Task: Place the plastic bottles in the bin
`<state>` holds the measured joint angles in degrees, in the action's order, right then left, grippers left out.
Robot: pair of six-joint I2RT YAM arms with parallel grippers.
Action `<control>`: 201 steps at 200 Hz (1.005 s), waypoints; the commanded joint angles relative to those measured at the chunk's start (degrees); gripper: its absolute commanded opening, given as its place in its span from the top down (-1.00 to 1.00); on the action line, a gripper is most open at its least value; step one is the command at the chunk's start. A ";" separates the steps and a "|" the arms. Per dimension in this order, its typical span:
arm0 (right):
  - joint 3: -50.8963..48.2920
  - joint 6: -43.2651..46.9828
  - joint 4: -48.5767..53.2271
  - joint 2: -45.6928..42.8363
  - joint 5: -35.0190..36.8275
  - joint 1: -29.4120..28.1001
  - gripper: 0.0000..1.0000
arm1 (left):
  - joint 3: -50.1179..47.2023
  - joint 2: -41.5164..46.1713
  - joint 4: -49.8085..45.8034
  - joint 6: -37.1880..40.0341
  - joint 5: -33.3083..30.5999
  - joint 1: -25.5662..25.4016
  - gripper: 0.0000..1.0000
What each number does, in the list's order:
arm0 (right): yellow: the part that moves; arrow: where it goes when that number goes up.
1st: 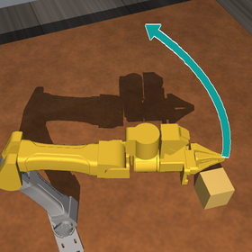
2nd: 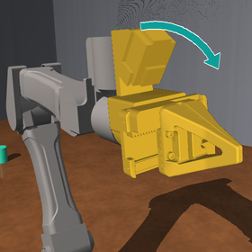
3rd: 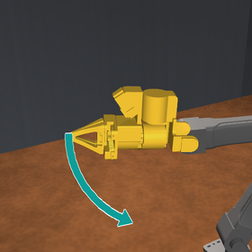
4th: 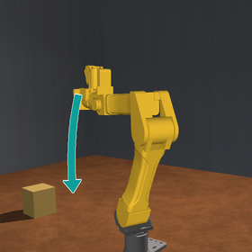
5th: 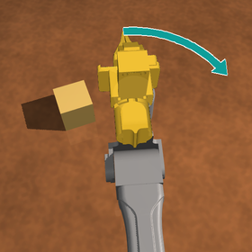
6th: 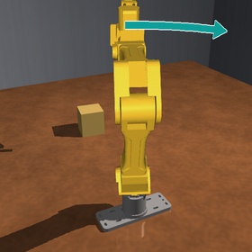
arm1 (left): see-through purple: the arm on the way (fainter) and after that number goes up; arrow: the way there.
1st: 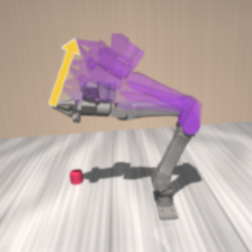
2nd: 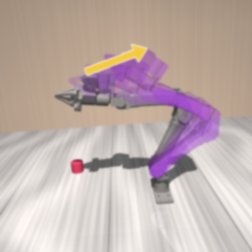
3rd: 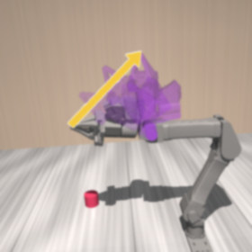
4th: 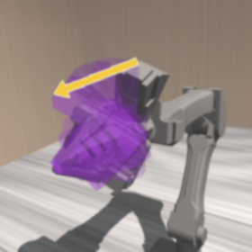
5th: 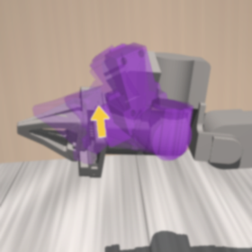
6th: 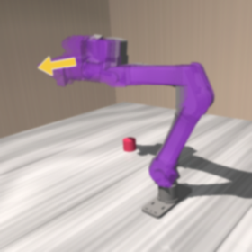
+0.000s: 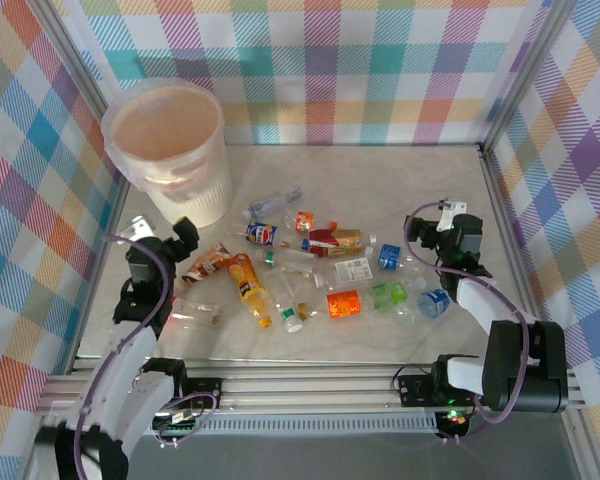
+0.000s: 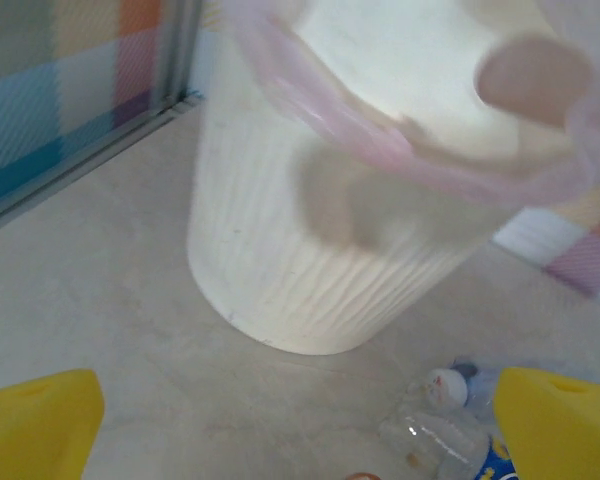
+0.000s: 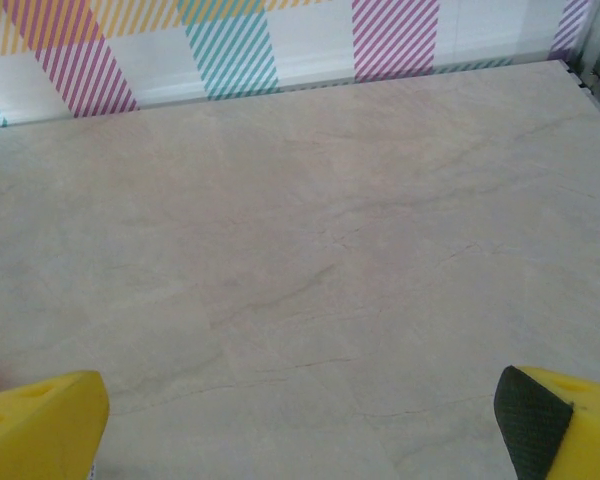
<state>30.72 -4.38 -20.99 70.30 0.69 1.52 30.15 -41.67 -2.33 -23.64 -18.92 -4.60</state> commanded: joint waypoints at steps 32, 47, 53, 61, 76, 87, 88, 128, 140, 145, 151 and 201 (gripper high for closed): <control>5.51 -4.03 12.32 -1.44 0.45 -0.20 -0.99 | 5.01 10.31 -40.65 -31.77 -5.78 0.60 -1.00; 5.96 -4.41 13.16 -1.16 0.20 -0.21 -0.99 | 4.91 10.49 -44.30 -36.96 -2.99 0.65 -1.00; 6.25 -4.57 13.73 -0.96 0.18 -0.13 -0.99 | 4.88 10.15 -45.69 -38.30 -1.86 0.65 -1.00; 6.83 -4.76 14.56 -0.66 0.27 -0.20 -0.99 | 4.83 9.47 -47.32 -39.83 -0.09 0.63 -1.00; 7.90 -4.89 16.07 0.12 0.51 -0.19 -0.99 | 4.36 8.17 -49.05 -41.79 3.11 0.59 -1.00; 8.46 -4.85 16.83 0.84 0.66 -0.19 -0.99 | 3.83 7.55 -50.23 -42.73 4.12 0.65 -1.00; 8.51 -4.80 16.85 0.91 0.69 -0.20 -0.99 | 3.85 7.47 -50.32 -42.77 4.14 0.60 -1.00; 10.02 -5.15 18.46 2.61 0.91 -0.32 -0.99 | 0.02 5.58 -48.78 -44.29 2.99 0.65 -1.00; 10.06 -5.11 18.46 2.69 0.96 -0.51 -0.99 | -0.98 3.90 -46.93 -44.06 2.90 0.64 -1.00; 10.07 -5.08 18.59 2.73 1.06 -0.51 -0.99 | -1.37 3.00 -45.95 -43.89 3.07 0.65 -1.00; 9.99 -5.02 18.64 2.71 1.28 -0.50 -0.99 | -1.77 1.94 -44.70 -43.57 3.45 0.68 -1.00; 9.94 -4.76 18.71 2.63 2.48 -0.64 -0.99 | -2.44 -6.74 -37.85 -40.34 4.31 2.37 -1.00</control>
<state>39.03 -8.60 -2.66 72.71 2.26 1.21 28.25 -46.00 -44.34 -65.98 -15.25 -4.23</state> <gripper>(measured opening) 0.996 0.997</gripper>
